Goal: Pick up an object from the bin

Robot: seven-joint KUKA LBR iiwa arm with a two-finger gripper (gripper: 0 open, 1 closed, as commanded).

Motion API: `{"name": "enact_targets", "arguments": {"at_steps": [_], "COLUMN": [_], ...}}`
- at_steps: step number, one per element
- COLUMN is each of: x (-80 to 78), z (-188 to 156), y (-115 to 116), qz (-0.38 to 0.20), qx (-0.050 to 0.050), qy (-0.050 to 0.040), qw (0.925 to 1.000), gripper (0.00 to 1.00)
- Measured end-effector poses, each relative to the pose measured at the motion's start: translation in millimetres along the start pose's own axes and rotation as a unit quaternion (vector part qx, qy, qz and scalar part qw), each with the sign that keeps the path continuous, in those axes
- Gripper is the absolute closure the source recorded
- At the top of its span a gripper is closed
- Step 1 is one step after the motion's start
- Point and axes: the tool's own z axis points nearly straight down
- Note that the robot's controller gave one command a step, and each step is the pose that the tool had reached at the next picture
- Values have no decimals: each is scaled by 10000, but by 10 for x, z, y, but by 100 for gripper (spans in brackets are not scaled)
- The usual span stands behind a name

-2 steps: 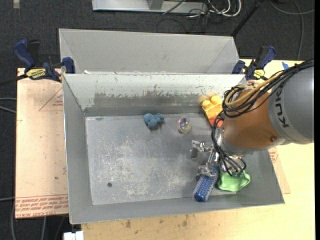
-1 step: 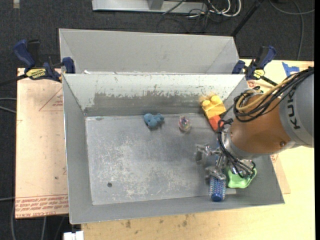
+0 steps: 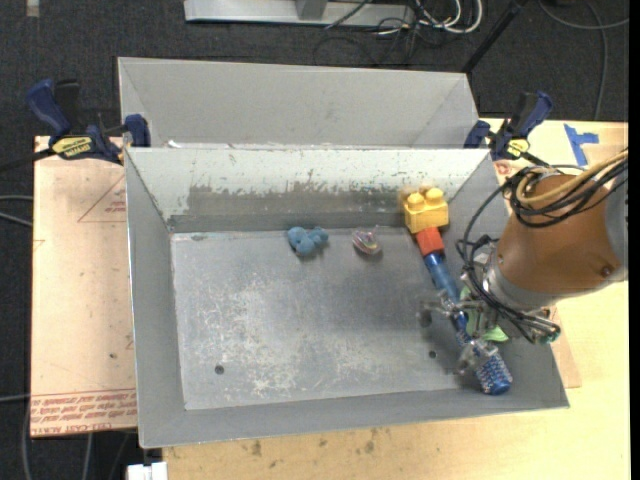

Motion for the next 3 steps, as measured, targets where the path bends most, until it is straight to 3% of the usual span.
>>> {"name": "enact_targets", "arguments": {"at_steps": [1, 2, 3], "x": [76, -197, -563], "z": [-363, -477, -489], "y": [-195, -416, -639], "qz": [-1681, -1218, -132], "qx": [-67, -39, -22], "qy": [38, 34, 39], "qw": [9857, 9925, 9999], "gripper": [0, 0, 0]}}
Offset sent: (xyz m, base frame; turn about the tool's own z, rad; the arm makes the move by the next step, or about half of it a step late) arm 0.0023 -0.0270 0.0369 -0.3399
